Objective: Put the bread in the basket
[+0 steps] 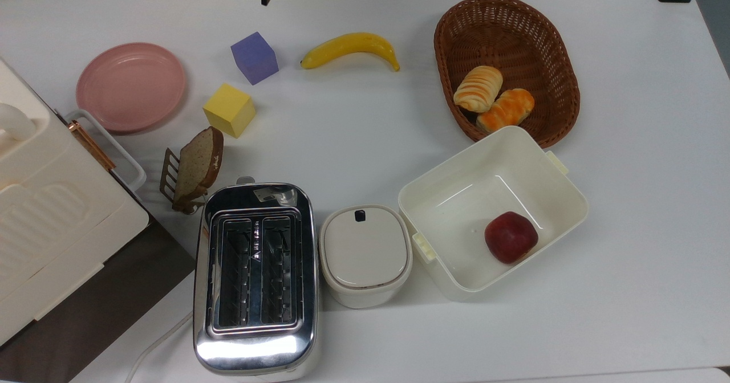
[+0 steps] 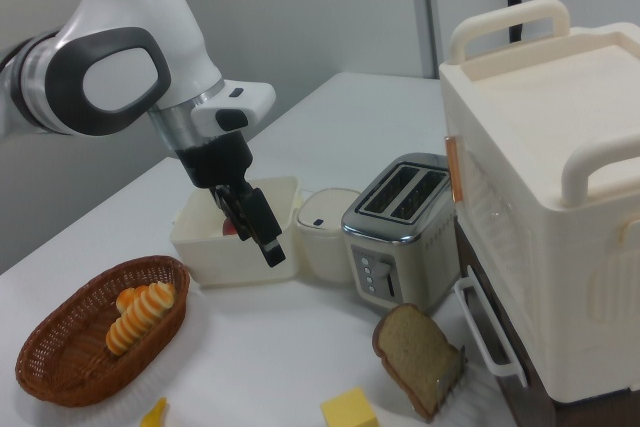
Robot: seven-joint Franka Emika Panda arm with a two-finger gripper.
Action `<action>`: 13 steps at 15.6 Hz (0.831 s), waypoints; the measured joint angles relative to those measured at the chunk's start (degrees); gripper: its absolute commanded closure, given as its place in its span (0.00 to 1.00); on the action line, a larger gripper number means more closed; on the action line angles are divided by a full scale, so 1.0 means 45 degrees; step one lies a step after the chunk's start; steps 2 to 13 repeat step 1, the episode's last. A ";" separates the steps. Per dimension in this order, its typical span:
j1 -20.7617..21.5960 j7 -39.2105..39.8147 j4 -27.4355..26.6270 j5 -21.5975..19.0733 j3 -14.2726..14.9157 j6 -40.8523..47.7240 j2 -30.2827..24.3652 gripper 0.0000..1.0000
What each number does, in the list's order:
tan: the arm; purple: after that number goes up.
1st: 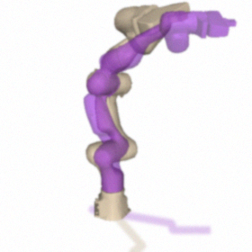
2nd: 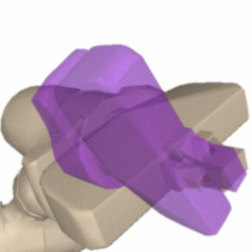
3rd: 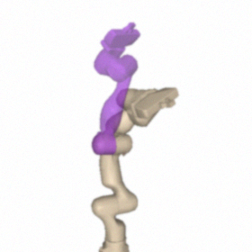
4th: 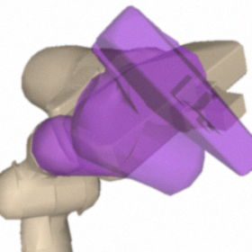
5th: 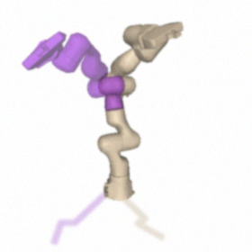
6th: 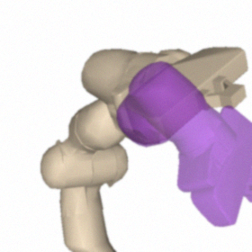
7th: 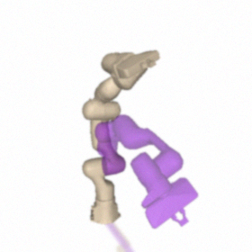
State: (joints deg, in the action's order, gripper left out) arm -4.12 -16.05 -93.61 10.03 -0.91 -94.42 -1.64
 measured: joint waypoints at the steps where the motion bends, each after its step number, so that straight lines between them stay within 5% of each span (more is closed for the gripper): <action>1: 0.0009 0.0002 0.0001 0.0000 -0.0002 0.0000 0.0038 0.00; 13: 0.0009 0.0002 0.0001 0.0000 -0.0002 0.0000 0.0038 0.00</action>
